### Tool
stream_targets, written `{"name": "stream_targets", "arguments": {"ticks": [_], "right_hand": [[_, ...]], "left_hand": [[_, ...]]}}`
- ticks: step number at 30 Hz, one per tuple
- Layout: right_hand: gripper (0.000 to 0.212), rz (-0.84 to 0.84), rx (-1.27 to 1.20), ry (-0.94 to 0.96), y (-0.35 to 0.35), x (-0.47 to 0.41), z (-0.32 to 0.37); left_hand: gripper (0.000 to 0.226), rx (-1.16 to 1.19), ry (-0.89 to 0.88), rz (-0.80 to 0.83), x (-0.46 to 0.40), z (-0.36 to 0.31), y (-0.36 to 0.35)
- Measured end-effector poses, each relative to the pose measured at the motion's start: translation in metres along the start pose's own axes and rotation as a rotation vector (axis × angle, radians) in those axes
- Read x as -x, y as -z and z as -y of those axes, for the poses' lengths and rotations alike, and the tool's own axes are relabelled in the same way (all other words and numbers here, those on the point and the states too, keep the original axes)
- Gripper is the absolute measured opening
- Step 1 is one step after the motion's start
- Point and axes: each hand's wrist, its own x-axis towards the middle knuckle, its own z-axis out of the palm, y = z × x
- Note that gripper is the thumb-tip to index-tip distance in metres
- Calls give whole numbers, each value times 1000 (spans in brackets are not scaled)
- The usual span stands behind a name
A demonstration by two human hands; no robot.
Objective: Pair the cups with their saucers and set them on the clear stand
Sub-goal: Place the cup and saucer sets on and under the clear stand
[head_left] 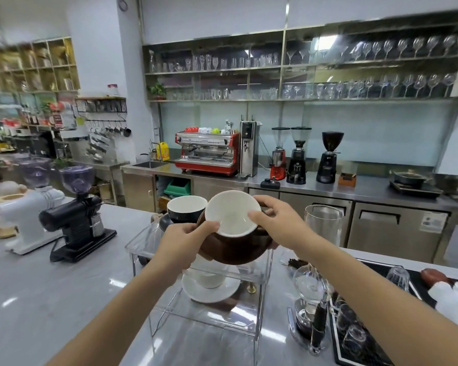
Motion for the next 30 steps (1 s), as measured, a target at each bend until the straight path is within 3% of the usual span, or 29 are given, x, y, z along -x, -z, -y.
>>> {"name": "stream_targets", "arguments": {"ticks": [4,20,30], "right_hand": [[35,84,81,-102,1,-19,-6],[28,203,241,-219,4,-36,-16],[34,281,308,-282,2,-46,-16]], "left_hand": [[53,-37,106,42,-15,3,2],[60,-148,230,139,-35,11,-1],[63,-221,290,185,-45,9,5]]}}
